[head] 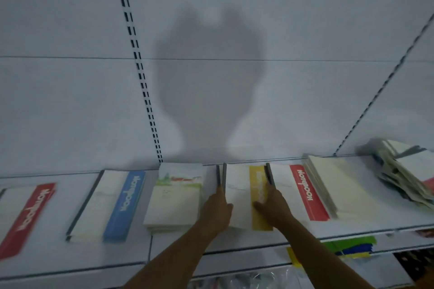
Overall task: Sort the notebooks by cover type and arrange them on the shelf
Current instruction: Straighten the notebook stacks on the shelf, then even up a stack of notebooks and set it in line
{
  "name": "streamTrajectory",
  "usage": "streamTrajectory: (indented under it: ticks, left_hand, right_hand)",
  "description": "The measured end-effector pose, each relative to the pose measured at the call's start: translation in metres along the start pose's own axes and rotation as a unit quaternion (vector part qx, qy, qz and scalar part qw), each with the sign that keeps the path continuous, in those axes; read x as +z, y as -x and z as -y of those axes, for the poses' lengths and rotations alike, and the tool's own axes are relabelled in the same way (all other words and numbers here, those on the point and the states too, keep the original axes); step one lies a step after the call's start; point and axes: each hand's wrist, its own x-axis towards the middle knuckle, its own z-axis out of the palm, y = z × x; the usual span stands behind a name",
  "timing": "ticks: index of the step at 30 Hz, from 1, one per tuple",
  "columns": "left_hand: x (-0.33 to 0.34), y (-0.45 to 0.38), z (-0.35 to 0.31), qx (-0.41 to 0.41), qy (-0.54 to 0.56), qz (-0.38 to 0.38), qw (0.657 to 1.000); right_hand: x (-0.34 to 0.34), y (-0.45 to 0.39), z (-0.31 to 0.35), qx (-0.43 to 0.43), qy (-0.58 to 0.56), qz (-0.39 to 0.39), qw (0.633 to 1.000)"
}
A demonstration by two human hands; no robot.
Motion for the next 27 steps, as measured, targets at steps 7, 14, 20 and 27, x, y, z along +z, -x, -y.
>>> streamTrajectory:
  ticks: [7, 14, 20, 27]
  left_hand:
    - [0.017, -0.001, -0.005, -0.032, -0.075, -0.052, 0.995]
    - [0.016, 0.016, -0.022, -0.083, -0.141, -0.064, 0.984]
    - [-0.041, 0.049, -0.009, -0.115, -0.001, -0.192, 0.975]
    - [-0.149, 0.149, 0.073, -0.213, 0.035, -0.351, 0.911]
  right_hand:
    - [0.007, -0.026, -0.005, -0.012, 0.039, 0.034, 0.999]
    - [0.004, -0.029, 0.008, -0.081, 0.139, -0.013, 0.987]
    - [0.029, -0.026, 0.075, -0.202, -0.006, 0.047, 0.978]
    - [0.080, 0.052, 0.208, -0.367, -0.012, 0.116, 0.923]
